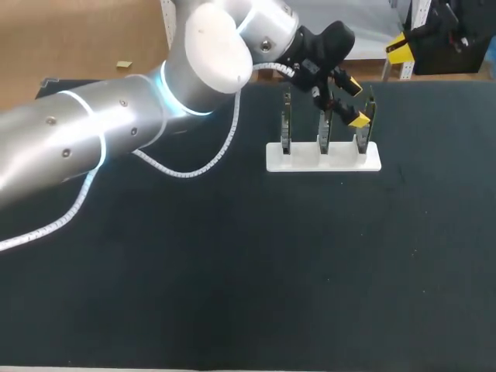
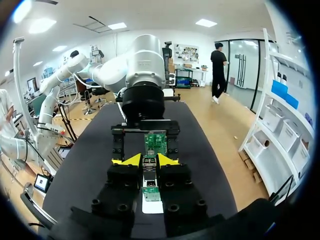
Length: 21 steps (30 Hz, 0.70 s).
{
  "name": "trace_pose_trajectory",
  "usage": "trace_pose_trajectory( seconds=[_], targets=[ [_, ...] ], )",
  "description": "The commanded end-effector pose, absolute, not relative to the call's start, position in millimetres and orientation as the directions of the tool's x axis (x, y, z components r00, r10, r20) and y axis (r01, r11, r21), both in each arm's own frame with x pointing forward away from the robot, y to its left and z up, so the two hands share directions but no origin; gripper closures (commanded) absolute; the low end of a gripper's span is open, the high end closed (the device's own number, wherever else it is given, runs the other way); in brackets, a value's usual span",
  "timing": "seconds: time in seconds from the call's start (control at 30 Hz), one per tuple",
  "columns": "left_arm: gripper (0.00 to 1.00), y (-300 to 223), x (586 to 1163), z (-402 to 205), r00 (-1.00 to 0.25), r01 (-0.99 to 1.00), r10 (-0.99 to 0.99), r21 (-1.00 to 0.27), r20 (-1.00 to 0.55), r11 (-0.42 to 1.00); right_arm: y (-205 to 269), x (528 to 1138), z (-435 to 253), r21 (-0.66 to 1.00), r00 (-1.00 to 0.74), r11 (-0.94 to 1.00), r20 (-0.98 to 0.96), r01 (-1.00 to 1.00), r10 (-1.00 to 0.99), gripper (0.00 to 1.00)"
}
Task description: Pick up the optical module with the left hand, and insert it into the network port with the right hand.
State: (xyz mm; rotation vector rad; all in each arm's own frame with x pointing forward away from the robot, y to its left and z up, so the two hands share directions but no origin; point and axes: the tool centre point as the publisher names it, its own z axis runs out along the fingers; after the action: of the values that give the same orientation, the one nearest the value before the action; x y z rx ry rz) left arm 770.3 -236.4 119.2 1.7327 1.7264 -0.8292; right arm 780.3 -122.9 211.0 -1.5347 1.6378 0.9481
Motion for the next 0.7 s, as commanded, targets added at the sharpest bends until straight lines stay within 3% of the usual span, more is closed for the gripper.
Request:
trace_pose_trajectory(
  seconds=[0.03,0.7],
  targets=[
    [0.0,-237.4,774.3,119.4,-0.02,0.999,0.665,-0.048,-0.746,-0.025,-122.3,778.5,211.3,0.048,-0.06,0.038,-0.866,-0.998,-0.497,1.0],
    [0.0,-235.1,770.9,117.2,-0.012,0.998,0.675,-0.048,-0.738,-0.035,-119.6,778.2,211.6,0.045,-0.057,0.035,-0.861,-0.998,-0.506,1.0]
  ],
)
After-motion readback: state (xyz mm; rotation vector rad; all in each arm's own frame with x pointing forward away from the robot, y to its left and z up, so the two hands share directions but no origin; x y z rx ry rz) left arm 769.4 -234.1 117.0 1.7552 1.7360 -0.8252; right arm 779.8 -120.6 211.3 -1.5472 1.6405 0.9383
